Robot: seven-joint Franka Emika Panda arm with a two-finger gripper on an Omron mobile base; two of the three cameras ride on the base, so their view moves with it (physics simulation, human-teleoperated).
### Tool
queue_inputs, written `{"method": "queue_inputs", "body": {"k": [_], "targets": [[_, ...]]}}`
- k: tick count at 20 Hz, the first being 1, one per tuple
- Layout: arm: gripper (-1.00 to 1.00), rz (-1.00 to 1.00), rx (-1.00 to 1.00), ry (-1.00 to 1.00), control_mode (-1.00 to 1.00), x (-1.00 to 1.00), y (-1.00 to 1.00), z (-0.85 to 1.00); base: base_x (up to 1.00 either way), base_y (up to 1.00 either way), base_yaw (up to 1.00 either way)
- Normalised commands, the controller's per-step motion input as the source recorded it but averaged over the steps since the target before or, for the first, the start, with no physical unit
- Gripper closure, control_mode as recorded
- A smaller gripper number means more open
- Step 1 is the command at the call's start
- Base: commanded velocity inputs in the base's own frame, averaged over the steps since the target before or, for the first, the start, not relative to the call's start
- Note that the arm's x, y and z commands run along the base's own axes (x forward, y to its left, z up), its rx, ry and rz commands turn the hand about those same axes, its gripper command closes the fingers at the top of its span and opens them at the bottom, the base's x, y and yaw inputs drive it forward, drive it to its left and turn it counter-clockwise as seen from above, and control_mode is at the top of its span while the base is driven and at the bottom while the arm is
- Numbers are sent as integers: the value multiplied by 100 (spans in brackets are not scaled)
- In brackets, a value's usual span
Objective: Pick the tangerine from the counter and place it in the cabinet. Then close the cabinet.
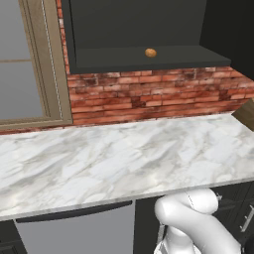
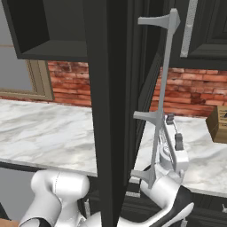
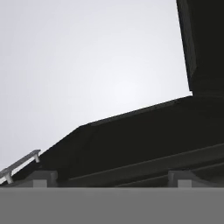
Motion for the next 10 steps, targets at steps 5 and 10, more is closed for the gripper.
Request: {"method": "queue_inputs", "body": {"k": [5,10], "targets": [[-100,5,-17,-3,-100,-24,58,20,0,0,0],[-100,0,-12,5,-100,-8,44,47,0,0,0]]}}
